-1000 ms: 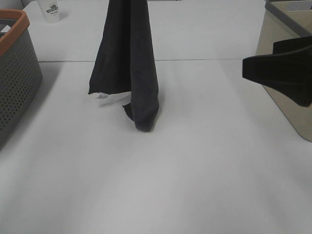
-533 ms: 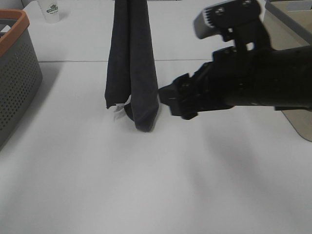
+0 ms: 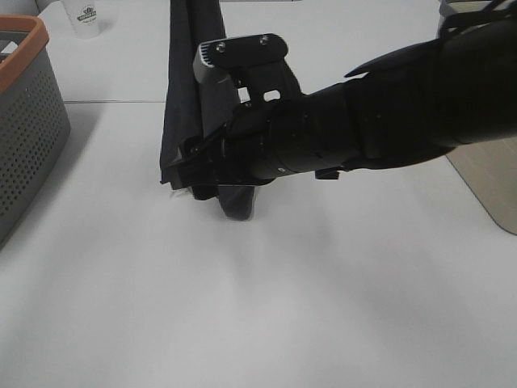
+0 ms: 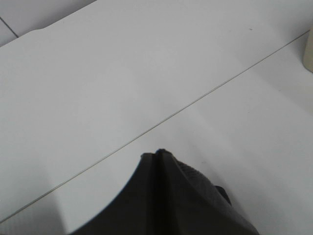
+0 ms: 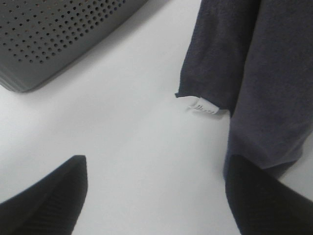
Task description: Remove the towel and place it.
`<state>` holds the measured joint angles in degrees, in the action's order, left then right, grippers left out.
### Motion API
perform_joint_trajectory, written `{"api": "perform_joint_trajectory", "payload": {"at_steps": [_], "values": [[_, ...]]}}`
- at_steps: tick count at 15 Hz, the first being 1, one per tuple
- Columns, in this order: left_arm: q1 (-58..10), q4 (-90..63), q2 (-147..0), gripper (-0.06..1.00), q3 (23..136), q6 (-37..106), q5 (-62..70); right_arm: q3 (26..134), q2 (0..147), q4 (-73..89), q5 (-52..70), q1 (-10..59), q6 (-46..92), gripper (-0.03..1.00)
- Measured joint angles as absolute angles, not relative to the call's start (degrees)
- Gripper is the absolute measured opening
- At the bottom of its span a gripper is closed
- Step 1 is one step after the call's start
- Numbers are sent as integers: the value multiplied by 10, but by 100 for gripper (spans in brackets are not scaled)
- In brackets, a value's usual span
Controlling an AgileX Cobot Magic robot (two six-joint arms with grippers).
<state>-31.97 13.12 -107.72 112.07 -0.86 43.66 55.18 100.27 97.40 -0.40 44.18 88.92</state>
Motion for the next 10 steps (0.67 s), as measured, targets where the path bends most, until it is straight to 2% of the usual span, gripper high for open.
{"api": "perform_joint_trajectory", "payload": {"at_steps": [2,4,10], "values": [[-335,179,-1077,0,1134,-40,453,588,1047,976,9,449,870,76],[-366,240,-1077,0,1154,-93,458,631,1075,976,-28,472,866,76],[-398,274,-1077,0,1160,-131,474,697,1133,973,-106,482,749,76]]}}
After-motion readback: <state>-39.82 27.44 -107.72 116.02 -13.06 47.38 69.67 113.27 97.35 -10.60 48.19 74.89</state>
